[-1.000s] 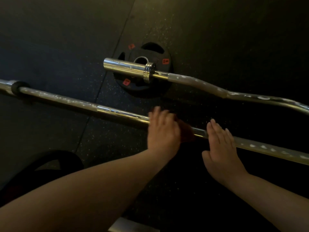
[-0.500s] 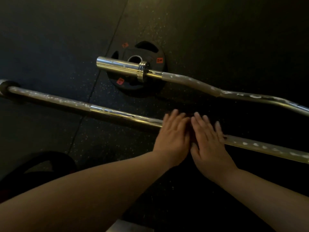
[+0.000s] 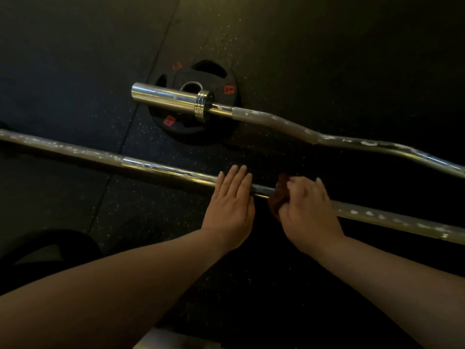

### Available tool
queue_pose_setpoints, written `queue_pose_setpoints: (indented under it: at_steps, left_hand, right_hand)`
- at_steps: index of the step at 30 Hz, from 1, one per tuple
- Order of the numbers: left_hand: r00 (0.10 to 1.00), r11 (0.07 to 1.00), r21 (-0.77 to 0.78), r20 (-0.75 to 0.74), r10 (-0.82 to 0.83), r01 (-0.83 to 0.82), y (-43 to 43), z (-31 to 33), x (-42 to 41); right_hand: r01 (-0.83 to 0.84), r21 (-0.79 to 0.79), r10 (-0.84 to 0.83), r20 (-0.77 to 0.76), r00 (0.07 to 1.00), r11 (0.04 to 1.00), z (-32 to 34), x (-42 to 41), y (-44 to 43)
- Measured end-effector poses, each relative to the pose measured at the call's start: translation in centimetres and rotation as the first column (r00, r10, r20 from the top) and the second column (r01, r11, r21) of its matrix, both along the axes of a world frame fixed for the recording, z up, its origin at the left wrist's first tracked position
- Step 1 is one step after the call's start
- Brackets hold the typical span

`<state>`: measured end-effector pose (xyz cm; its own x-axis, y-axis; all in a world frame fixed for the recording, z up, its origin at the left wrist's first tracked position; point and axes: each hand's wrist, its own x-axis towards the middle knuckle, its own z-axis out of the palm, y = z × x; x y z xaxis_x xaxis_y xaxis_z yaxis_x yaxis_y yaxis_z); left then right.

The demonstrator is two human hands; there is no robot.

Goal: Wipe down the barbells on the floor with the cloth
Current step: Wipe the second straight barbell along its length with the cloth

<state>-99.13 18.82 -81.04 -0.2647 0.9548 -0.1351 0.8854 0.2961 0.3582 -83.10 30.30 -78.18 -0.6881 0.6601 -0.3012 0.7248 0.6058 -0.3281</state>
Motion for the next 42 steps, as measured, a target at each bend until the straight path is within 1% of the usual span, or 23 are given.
queue_pose_setpoints:
  at_steps: [1,4,5,7,10,13,14,15,16,17,19,21,23,24,26,28,30,32,33,35,37,40,42]
  left_hand:
    - [1.0,1.0,-0.018,-0.008,-0.002,0.002,0.0,0.0,0.1]
    - [1.0,0.996,-0.082,-0.012,-0.027,0.026,0.0,0.2,-0.1]
    - [0.999,0.996,-0.082,-0.019,-0.037,0.035,0.0,0.3,-0.2]
    - [0.999,0.996,-0.069,-0.019,-0.05,0.048,-0.1,0.4,-0.3]
    - [0.999,0.996,-0.073,-0.004,-0.045,0.045,0.1,0.3,-0.3]
    - [0.999,0.996,-0.084,-0.027,-0.041,0.039,0.1,0.2,-0.2]
    - [0.998,0.995,-0.093,-0.032,-0.048,0.044,0.1,0.2,-0.2]
    - [0.998,0.993,-0.103,-0.032,-0.052,0.049,0.0,0.3,-0.2]
    - [0.998,0.992,-0.112,-0.031,-0.056,0.052,0.0,0.3,-0.3]
    - [0.998,0.991,-0.12,-0.03,-0.062,0.058,-0.1,0.4,-0.3]
    - [0.997,0.99,-0.122,-0.026,-0.075,0.072,-0.1,0.5,-0.4]
    - [0.997,0.991,-0.113,-0.011,-0.076,0.075,-0.1,0.5,-0.5]
    - [0.997,0.991,-0.112,-0.011,-0.08,0.079,0.0,0.4,-0.5]
    - [0.996,0.99,-0.116,-0.016,-0.082,0.08,0.0,0.4,-0.6]
    - [0.996,0.988,-0.127,-0.025,-0.085,0.082,0.0,0.4,-0.7]
    - [0.996,0.986,-0.141,-0.021,-0.091,0.087,0.0,0.6,-0.7]
    - [0.995,0.984,-0.153,-0.027,-0.096,0.09,0.0,0.8,-0.7]
    - [0.994,0.983,-0.156,-0.041,-0.103,0.096,0.0,0.9,-0.6]
    - [0.994,0.983,-0.158,-0.045,-0.104,0.096,0.0,1.0,-0.5]
    - [0.994,0.982,-0.168,-0.048,-0.1,0.09,0.2,1.1,-0.5]
    - [0.994,0.98,-0.176,-0.047,-0.104,0.094,0.2,1.2,-0.7]
    - [0.993,0.976,-0.196,-0.042,-0.11,0.099,0.1,1.0,-0.8]
    - [0.994,0.976,-0.193,-0.039,-0.105,0.096,0.0,0.8,-0.7]
  right_hand:
    - [-0.029,0.03,0.029,0.005,1.0,0.999,0.2,-1.1,-0.4]
    - [-0.268,0.079,0.267,0.021,0.963,0.96,0.1,-2.0,-1.5]
    - [-0.3,0.072,0.299,0.027,0.954,0.951,-0.1,-1.5,-1.3]
    - [-0.253,0.055,0.252,0.012,0.968,0.966,-0.5,0.1,-0.3]
    - [-0.079,0.064,0.079,-0.008,0.997,0.995,-0.5,1.9,0.2]
    - [0.054,0.068,-0.053,-0.02,0.998,0.996,-0.6,-0.2,-0.6]
    - [0.045,0.079,-0.042,-0.029,0.999,0.996,-0.6,-1.2,-1.0]
    - [-0.019,0.092,0.023,-0.044,0.999,0.996,-0.6,-2.0,-1.4]
    - [-0.12,0.1,0.126,-0.057,0.99,0.988,-0.8,-2.3,-1.8]
    - [-0.21,0.087,0.216,-0.063,0.974,0.974,-0.9,-2.2,-1.7]
    - [-0.267,0.023,0.268,-0.086,0.96,0.964,-0.8,-0.4,-0.7]
    - [-0.243,0.035,0.245,-0.122,0.962,0.969,-1.1,1.9,-0.1]
    - [-0.215,0.083,0.223,-0.107,0.969,0.973,-1.0,3.1,0.0]
    - [-0.182,0.057,0.186,-0.097,0.978,0.982,-1.0,2.6,0.1]
    - [-0.052,-0.034,0.048,-0.084,0.995,0.998,-0.4,-0.3,0.6]
    - [0.01,-0.05,-0.014,-0.075,0.997,0.999,0.3,-2.7,0.9]
    - [-0.039,-0.018,0.037,-0.063,0.997,0.999,-0.2,-2.9,-0.2]
    - [-0.191,0.11,0.195,-0.028,0.98,0.975,-1.1,-0.5,-2.1]
    - [-0.256,0.161,0.259,0.002,0.966,0.953,-1.4,0.9,-2.8]
    - [-0.319,0.197,0.307,0.09,0.947,0.927,-1.7,2.2,-3.1]
    - [-0.317,0.194,0.298,0.122,0.947,0.928,-1.2,0.8,-2.4]
    - [-0.131,0.053,0.125,0.1,0.987,0.99,-0.1,-2.0,-0.9]
    - [-0.12,0.053,0.114,0.11,0.987,0.991,0.5,-1.6,-0.6]
